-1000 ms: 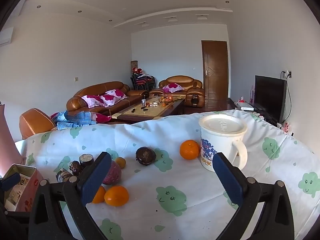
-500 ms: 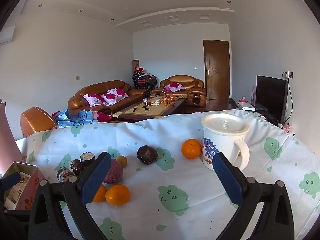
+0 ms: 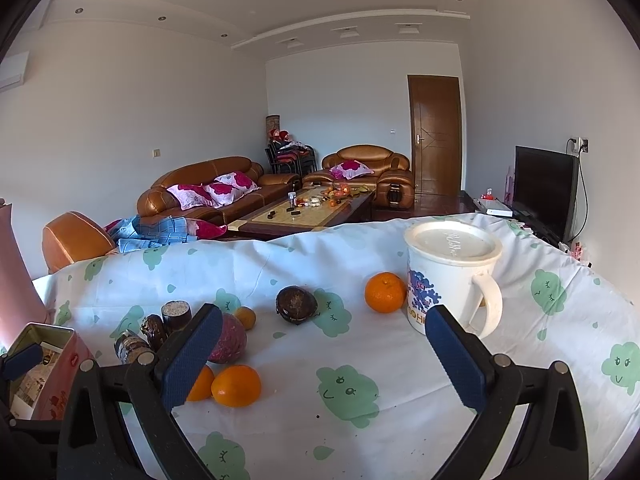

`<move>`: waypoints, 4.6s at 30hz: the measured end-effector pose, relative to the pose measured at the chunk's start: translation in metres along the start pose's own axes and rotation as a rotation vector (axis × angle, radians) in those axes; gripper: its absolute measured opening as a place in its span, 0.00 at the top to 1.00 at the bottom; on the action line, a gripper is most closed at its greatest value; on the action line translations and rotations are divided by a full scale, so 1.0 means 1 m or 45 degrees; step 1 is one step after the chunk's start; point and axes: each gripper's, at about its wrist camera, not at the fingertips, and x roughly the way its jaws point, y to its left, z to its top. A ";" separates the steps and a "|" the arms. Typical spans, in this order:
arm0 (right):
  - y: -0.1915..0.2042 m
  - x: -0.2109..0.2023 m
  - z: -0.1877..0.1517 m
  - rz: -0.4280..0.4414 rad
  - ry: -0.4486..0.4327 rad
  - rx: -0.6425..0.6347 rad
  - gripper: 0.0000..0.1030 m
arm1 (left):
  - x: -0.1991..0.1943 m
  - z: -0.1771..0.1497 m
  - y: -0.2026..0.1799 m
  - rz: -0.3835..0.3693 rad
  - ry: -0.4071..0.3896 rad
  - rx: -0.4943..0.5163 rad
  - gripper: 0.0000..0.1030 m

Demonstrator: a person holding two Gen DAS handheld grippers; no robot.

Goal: Organize fruits

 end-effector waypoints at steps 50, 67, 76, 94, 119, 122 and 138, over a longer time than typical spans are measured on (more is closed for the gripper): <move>-0.007 0.019 -0.004 0.133 0.181 0.044 0.39 | 0.011 -0.001 -0.004 -0.051 0.092 0.019 0.21; -0.004 0.044 -0.013 0.227 0.386 -0.007 0.39 | 0.026 -0.002 0.003 -0.093 0.198 -0.015 0.29; 0.038 0.078 -0.021 0.348 0.563 -0.142 0.39 | 0.027 -0.001 0.004 -0.104 0.199 -0.022 0.29; 0.006 0.069 -0.009 0.487 0.533 0.058 0.58 | 0.030 0.010 0.001 -0.181 0.199 -0.071 0.29; -0.011 0.057 0.004 0.244 0.329 0.010 0.58 | 0.077 0.026 -0.062 -0.399 0.335 -0.046 0.65; -0.010 0.049 0.007 0.254 0.262 0.004 0.58 | 0.058 0.026 -0.059 -0.380 0.255 -0.008 0.65; 0.068 -0.006 0.000 0.489 0.089 -0.187 0.58 | -0.006 0.018 0.076 -0.218 0.090 -0.027 0.65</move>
